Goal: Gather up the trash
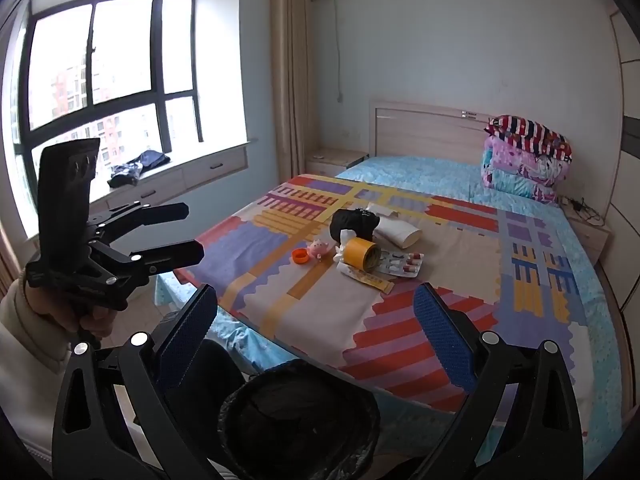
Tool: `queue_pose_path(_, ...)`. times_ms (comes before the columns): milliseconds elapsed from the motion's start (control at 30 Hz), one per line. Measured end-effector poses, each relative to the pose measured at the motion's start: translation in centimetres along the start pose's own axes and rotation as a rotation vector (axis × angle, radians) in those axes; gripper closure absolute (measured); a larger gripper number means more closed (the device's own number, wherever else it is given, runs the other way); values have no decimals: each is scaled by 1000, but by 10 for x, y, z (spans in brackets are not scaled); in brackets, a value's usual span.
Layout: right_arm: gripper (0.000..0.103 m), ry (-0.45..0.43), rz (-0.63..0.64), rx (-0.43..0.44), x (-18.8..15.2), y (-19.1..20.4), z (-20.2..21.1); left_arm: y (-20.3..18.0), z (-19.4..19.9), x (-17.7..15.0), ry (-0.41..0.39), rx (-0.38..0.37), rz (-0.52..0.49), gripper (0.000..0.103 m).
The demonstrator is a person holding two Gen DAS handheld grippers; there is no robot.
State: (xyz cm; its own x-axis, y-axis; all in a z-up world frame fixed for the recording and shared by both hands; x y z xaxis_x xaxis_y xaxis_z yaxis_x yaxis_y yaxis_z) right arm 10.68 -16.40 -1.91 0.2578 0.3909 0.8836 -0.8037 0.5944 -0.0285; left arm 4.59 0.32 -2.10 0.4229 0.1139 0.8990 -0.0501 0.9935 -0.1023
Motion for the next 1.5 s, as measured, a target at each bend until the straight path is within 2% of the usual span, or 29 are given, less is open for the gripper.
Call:
queue_pose_path(333,4,-6,-3,-6,10,-5,7,2,0,0,6,2,8,8)
queue_pose_path(1500,4,-19,15,9,2,5,6,6,-3,-1,19,10,31,8)
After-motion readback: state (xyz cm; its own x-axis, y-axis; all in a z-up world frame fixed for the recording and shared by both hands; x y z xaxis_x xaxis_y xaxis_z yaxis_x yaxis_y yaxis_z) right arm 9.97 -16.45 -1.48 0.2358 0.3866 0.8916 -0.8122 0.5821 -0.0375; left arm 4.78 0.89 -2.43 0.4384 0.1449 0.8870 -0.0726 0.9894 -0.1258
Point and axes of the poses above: each gripper's, at about its wrist camera, not at the fingertips, and z roughly against the way its jaws point, y to its left, x to its top, the point moved 5 cm from there along -z, roughly the way its jaws point, and after that the axes turned 4 degrees about z, right-handed, at the moved point
